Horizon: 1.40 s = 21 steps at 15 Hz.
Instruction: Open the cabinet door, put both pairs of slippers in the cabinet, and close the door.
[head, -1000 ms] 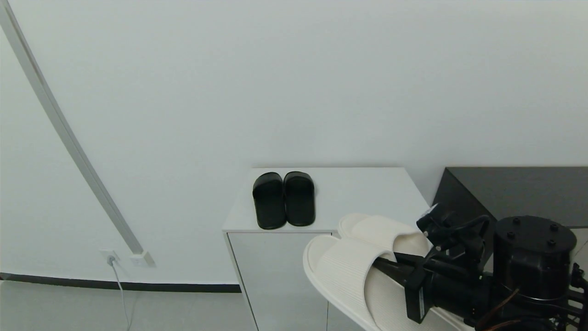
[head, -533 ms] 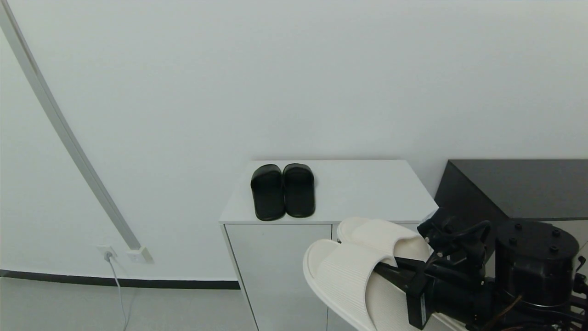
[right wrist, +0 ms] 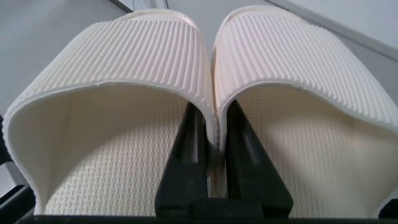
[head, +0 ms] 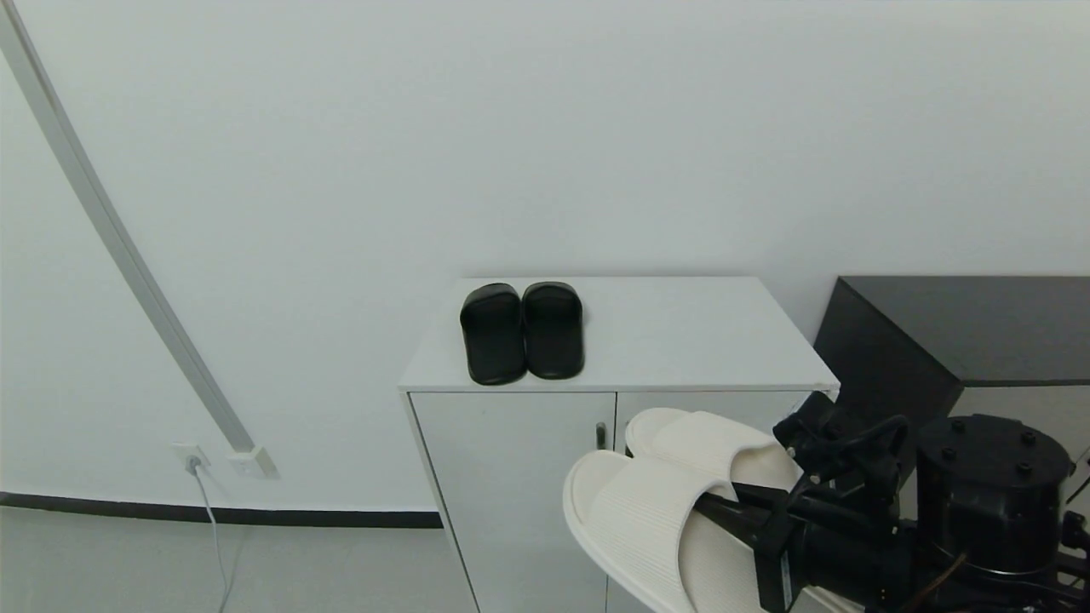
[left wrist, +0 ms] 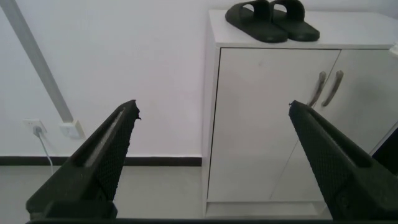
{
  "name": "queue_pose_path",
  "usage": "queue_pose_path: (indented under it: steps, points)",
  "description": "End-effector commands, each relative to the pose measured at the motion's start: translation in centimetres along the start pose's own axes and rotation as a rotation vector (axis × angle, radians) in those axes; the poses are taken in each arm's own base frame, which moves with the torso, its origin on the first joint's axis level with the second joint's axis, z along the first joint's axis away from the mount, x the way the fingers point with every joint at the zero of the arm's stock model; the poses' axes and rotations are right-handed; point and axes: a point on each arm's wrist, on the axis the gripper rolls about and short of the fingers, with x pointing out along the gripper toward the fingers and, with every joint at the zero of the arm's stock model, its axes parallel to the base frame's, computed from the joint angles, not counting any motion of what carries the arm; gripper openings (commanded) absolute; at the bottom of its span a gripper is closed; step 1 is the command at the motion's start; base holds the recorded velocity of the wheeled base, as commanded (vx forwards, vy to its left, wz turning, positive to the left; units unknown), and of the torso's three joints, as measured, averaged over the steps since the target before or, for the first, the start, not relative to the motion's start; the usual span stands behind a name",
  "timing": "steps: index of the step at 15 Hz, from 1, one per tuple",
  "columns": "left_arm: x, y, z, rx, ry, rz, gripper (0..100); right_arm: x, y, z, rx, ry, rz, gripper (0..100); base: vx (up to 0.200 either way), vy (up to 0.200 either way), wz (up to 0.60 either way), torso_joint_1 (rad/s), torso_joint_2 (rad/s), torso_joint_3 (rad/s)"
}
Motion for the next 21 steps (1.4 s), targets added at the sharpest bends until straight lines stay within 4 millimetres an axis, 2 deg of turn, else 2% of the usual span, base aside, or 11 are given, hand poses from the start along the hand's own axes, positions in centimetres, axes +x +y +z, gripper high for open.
queue_pose_path:
  steps: [1,21]
  points:
    - [0.0,0.0,0.0,0.0,0.0,0.001,100,0.1,0.0,-0.1,0.0,0.007,0.002,0,0.0,0.0,0.0,-0.168,0.39,0.227]
    - [0.0,0.0,0.0,0.046,0.002,-0.002,100,0.2,-0.1,-1.5,0.001,0.03,0.0,0,0.0,0.0,0.0,-0.195,0.51,0.314]
